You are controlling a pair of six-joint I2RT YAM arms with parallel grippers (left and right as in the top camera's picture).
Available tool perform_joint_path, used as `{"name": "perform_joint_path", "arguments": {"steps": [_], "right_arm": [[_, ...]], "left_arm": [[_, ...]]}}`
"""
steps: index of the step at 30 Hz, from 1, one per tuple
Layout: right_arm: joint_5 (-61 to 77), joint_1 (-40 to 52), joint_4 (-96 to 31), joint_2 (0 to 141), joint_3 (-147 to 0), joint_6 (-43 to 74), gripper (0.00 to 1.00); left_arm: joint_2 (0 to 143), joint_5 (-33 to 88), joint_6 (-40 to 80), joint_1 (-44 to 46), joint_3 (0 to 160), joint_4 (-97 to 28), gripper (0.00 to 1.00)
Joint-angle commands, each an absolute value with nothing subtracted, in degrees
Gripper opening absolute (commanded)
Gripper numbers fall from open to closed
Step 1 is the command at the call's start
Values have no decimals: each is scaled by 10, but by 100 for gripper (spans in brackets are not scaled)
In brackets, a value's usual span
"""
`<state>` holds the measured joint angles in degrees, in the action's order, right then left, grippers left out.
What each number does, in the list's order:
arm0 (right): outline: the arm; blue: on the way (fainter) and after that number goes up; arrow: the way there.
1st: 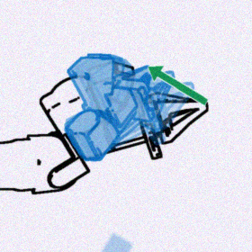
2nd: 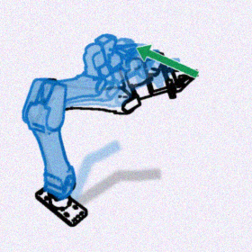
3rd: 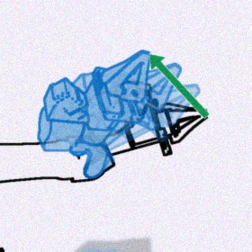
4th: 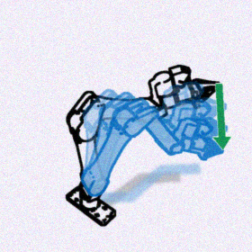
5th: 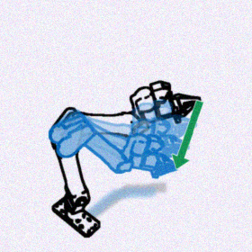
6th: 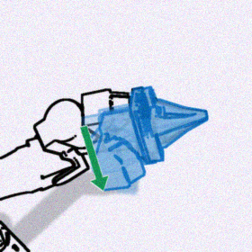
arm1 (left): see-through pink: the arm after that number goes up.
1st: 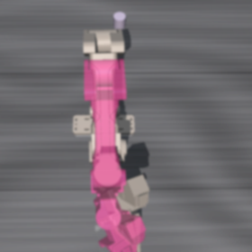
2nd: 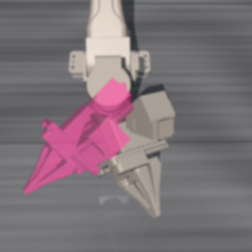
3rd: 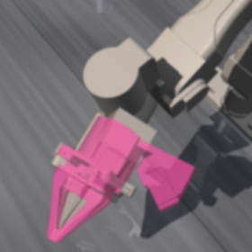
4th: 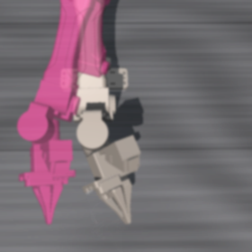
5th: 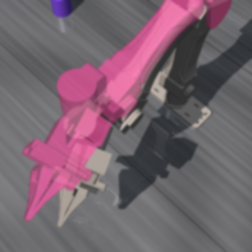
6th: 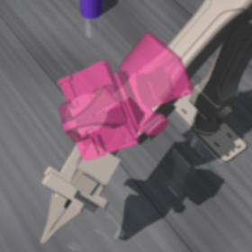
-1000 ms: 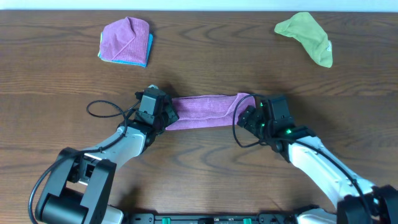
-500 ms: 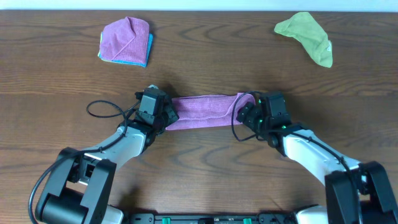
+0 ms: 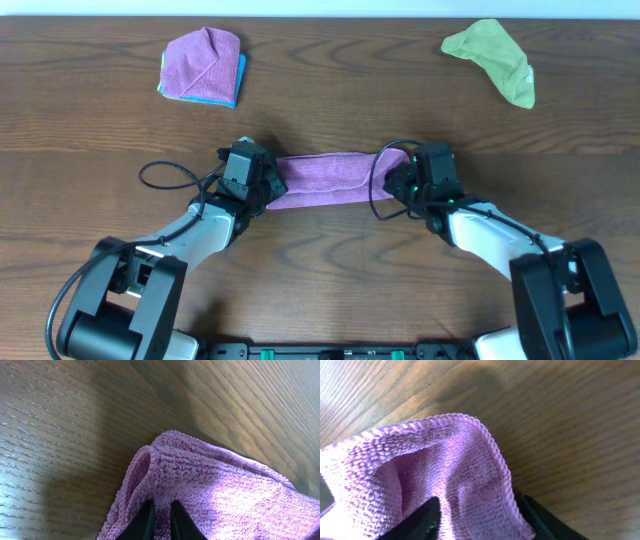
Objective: Fold the cloth
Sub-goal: 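Lift the strip's right end with the right gripper and fold it toward the left gripper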
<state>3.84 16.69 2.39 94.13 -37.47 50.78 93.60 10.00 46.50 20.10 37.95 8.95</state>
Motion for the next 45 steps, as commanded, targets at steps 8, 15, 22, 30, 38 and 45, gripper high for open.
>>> {"name": "perform_joint_path", "arguments": {"steps": [8,15,22,30,38,45], "right_arm": [[44,162,71,968,-365,390,12],[48,162,93,950,-365,319,1],[53,168,97,878,-365,271,1],[55,209,101,835,-366,256,1],[61,265,138,835,-366,247,1],[63,302,147,835,-370,247,1]], "left_arm": [[944,95,463,203,388,74,10],[944,95,463,203,388,73,10],[944,95,463,203,388,74,9],[944,101,464,203,388,78,8],[944,101,463,203,388,80,7],[944,101,463,203,388,80,7]]}}
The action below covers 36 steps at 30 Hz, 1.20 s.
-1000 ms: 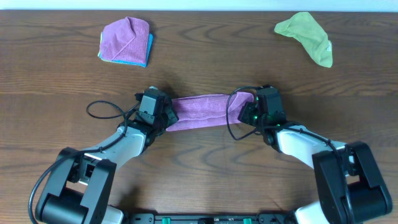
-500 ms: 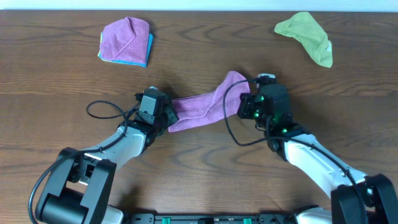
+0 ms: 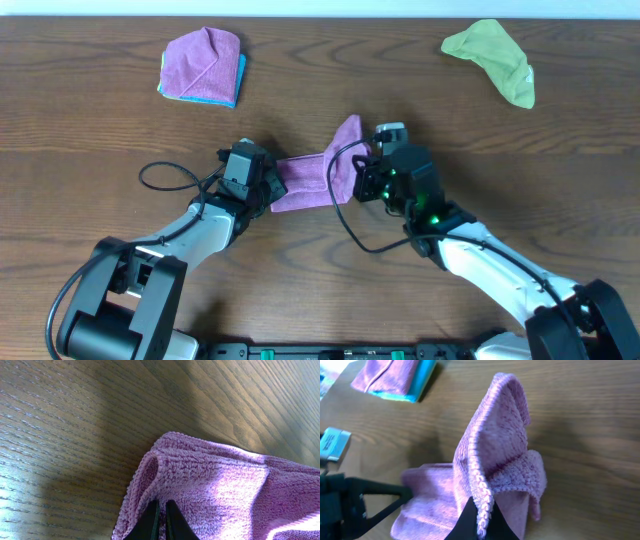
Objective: Fold the cloth
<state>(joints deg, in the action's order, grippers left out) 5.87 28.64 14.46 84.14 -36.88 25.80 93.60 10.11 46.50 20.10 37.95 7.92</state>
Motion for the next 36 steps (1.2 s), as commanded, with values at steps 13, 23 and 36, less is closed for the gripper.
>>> {"name": "perform_joint_path", "arguments": {"steps": [13,23,36], "right_arm": [[67,358,161,836,-371,247,1],[67,382,160,858,-387,239,1],[67,410,128,926,-466,211,1]], "left_arm": [[943,102,463,203,388,82,6],[893,100,418,202,388,56,6],[757,73,381,135,388,-63,6]]}}
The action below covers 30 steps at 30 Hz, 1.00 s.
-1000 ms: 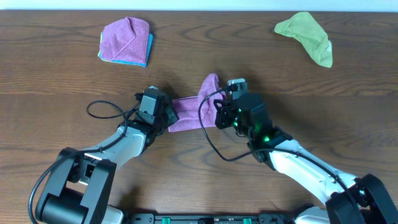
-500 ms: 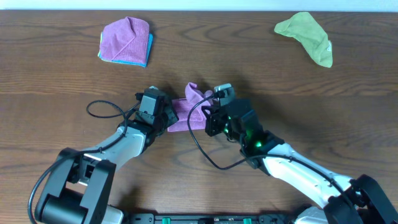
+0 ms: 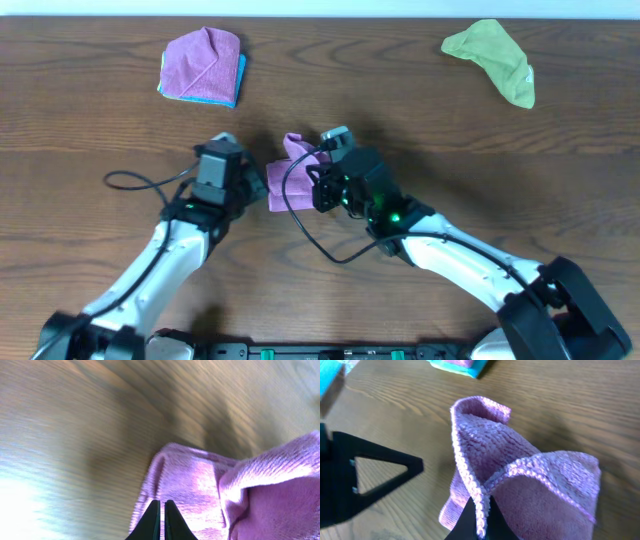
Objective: Fold the cloth
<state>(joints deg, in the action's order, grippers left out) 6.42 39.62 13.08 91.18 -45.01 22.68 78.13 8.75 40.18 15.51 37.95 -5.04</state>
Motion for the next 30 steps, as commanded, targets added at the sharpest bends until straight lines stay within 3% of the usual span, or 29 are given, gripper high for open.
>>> {"name": "perform_joint_path", "arguments": {"steps": [1,25,28,30], "right_arm": [[67,413,128,930,-468,211,2],[70,478,118,1050,-542,206,1],[70,486,118,1050,-542,205,9],[72,491,117,1050,-542,205,22]], "left_arm": [[748,73,375,128,388,-70,6],[699,66,334,63,389,-116,7],[699,66,332,56,389,-119,7],[699,66,332,51,389,-119,7]]}}
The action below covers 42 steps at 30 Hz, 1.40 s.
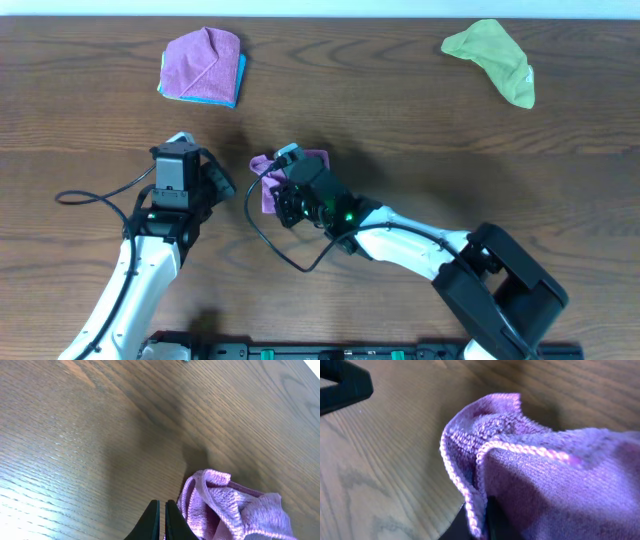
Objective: Fold the cloth
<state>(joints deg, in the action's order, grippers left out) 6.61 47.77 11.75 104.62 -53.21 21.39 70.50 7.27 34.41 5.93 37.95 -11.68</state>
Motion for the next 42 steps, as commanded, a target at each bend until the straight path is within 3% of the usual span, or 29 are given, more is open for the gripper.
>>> {"name": "perform_joint_path", "arguments": {"steps": [1,5,14,29,42], "right_arm": [[72,493,117,1050,-542,205,30],[93,499,118,1050,-542,204,40],[164,499,144,1049,-545,205,48],[30,427,88,927,-548,205,54],[45,399,-15,911,-548,269,59]], "left_arm": [[699,66,331,48,390,-119,7],[699,66,324,40,394,-122,7],[696,62,321,33,397,-122,7],[686,61,324,22,403,-137,10],[685,169,352,23,403,-137,19]]}}
